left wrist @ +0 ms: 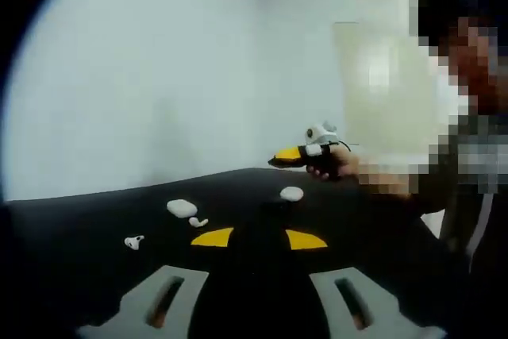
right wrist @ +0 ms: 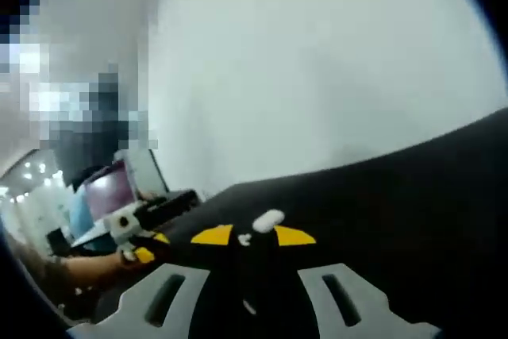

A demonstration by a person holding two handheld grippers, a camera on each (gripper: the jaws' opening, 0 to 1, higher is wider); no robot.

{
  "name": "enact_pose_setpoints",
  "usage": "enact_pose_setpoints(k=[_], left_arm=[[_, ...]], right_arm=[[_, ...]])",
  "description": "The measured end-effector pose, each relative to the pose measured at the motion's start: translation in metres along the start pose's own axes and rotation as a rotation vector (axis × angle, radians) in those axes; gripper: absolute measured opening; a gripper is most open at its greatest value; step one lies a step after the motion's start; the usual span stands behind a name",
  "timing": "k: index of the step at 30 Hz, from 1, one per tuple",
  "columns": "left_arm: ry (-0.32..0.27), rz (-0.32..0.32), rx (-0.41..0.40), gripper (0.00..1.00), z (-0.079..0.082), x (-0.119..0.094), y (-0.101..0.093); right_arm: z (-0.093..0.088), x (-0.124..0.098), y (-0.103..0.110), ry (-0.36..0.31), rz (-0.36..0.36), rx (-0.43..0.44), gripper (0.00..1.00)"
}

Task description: Pick up three earphones and place each one into its charging case using tactile feedback, ensure that each earphone is properly inserted and securely positioned inside the case.

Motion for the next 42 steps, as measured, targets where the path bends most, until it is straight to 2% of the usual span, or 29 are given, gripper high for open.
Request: enact_pose_setpoints(k=[4, 7, 11, 14, 16, 19, 22, 24, 28, 29, 31, 33, 34, 36, 38, 39, 40, 41, 42], left_arm=[[0.013, 0.005, -0.042, 0.24, -0.001, 0.003, 0.003], [0.095, 0.010, -0.024, 0.27, -0.011, 0.009, 0.002], [0.113, -0.017, -0.045, 0.26, -0.010, 0.014, -0.002], [0.059, 0.050, -0.030, 0.13, 0.006, 0.013, 0.011], [0.004, 0.109, -0.017, 0.11, 0.019, 0.011, 0.023], [0.007, 0.181, 0.028, 0.01, 0.028, 0.008, 0.043], [0.014, 0.215, 0.038, 0.00, 0.031, 0.007, 0.056], [0.014, 0.289, 0.025, 0.00, 0.032, 0.005, 0.072], [-0.043, 0.381, -0.016, 0.00, 0.035, 0.006, 0.092], [-0.070, 0.391, -0.058, 0.00, 0.035, 0.006, 0.096], [-0.164, 0.403, -0.128, 0.00, 0.039, 0.006, 0.104], [-0.227, 0.435, -0.166, 0.00, 0.039, 0.004, 0.113], [-0.253, 0.448, -0.162, 0.00, 0.039, 0.003, 0.117], [-0.256, 0.468, -0.133, 0.00, 0.031, 0.002, 0.121], [-0.217, 0.444, -0.050, 0.01, 0.014, 0.004, 0.116], [-0.169, 0.452, -0.053, 0.00, 0.011, 0.005, 0.118], [-0.180, 0.418, -0.024, 0.02, 0.021, 0.007, 0.113], [-0.255, 0.400, 0.006, 0.02, 0.029, 0.009, 0.108], [-0.292, 0.379, -0.005, 0.03, 0.031, 0.011, 0.104]], right_arm=[[-0.004, 0.004, -0.007, 0.009, -0.027, -0.044, 0.21], [-0.011, 0.008, -0.011, 0.038, -0.041, -0.069, 0.21], [-0.017, 0.014, -0.011, 0.060, -0.045, -0.090, 0.21], [-0.010, 0.016, -0.006, 0.012, -0.018, -0.105, 0.21], [-0.007, 0.015, -0.003, -0.011, -0.001, -0.129, 0.21], [-0.001, 0.014, 0.001, -0.052, 0.010, -0.213, 0.21], [-0.001, 0.013, 0.003, -0.065, 0.007, -0.263, 0.21], [-0.002, 0.013, 0.005, -0.070, 0.008, -0.289, 0.20], [-0.001, 0.014, 0.003, -0.079, -0.010, -0.357, 0.17], [0.000, 0.013, 0.002, -0.082, -0.014, -0.361, 0.16], [0.003, 0.012, 0.001, -0.098, -0.020, -0.363, 0.16], [0.007, 0.009, 0.000, -0.124, -0.018, -0.352, 0.16], [0.009, 0.008, -0.001, -0.136, -0.019, -0.347, 0.16], [0.013, 0.007, -0.005, -0.155, -0.043, -0.352, 0.17], [0.011, 0.008, -0.010, -0.147, -0.065, -0.372, 0.18], [0.010, 0.009, -0.011, -0.144, -0.076, -0.380, 0.18], [0.009, 0.010, -0.013, -0.140, -0.088, -0.391, 0.18], [0.007, 0.012, -0.014, -0.134, -0.093, -0.402, 0.18], [0.004, 0.013, -0.015, -0.127, -0.098, -0.414, 0.19]])
Point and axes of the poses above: the point that each gripper's makers call its tool centre point, and the gripper's own axes: x roughly forward along the fingers, y roughly to its left, z roughly out of its top, the point moved 2 cm from there along -x, roughly backward along the fingers, and after that the axes turned 12 degrees about x, right-handed, at the moved point
